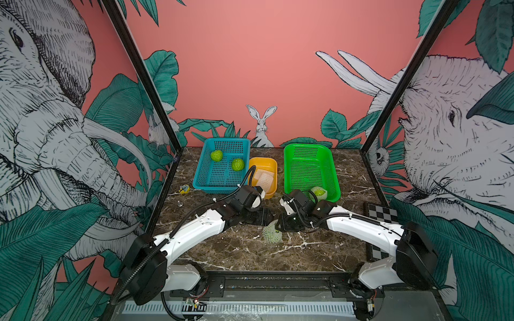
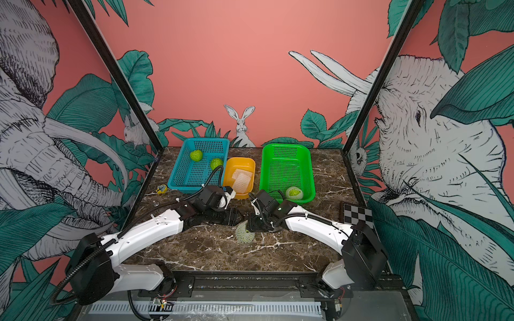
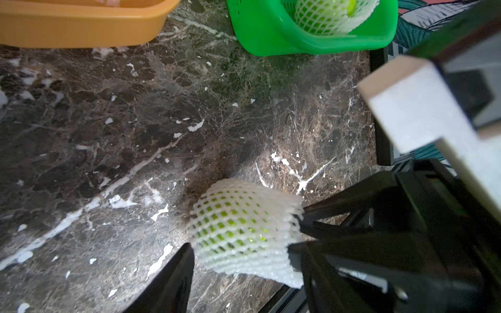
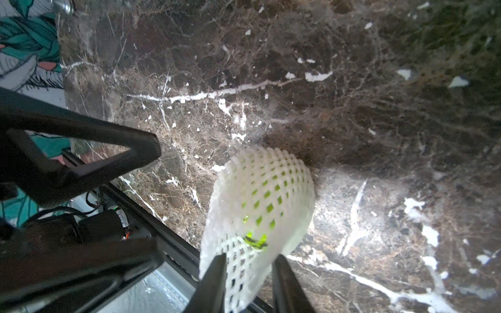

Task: Sleeve custard apples in foam nets
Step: Put on the foam net on the custard apple.

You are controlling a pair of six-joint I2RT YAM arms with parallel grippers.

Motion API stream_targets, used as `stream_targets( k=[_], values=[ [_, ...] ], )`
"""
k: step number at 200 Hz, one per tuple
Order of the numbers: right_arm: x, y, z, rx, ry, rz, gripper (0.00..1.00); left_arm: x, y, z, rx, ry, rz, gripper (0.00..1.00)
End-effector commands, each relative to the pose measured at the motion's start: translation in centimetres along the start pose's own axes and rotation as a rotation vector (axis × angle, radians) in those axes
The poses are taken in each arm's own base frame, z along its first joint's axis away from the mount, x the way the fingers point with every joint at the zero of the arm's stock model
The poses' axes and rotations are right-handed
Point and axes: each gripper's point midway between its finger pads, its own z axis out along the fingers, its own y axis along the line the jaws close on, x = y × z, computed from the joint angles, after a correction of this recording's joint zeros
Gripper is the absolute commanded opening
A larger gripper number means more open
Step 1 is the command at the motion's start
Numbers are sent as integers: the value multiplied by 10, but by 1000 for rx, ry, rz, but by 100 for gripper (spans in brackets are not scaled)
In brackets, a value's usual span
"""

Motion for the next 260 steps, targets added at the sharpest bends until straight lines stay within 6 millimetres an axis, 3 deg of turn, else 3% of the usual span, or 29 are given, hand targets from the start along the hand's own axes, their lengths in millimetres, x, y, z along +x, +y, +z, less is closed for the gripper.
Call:
stream_targets(
  k=[1,15,61,138,191,260],
  values=[
    [-4,5,3,-17,-22,6,22,10,-1,-12,-7,14,-7,65],
    [-4,2,6,-3,-23,8,18,13,1,-14,-14,11,-11,65],
    [0,-9,11,32,-19,14,18,14,-1,-8,-17,25,1,66],
    [-8,7,5,-58,-76,7,12,11,-19,4,-9,67,53,67],
    [-9,15,-3,-148,-133,17,10,11,-12,9,-38,58,36,67],
    [-9,22,5,-209,-126,35,10,18,-1,14,-87,89,44,63]
  ],
)
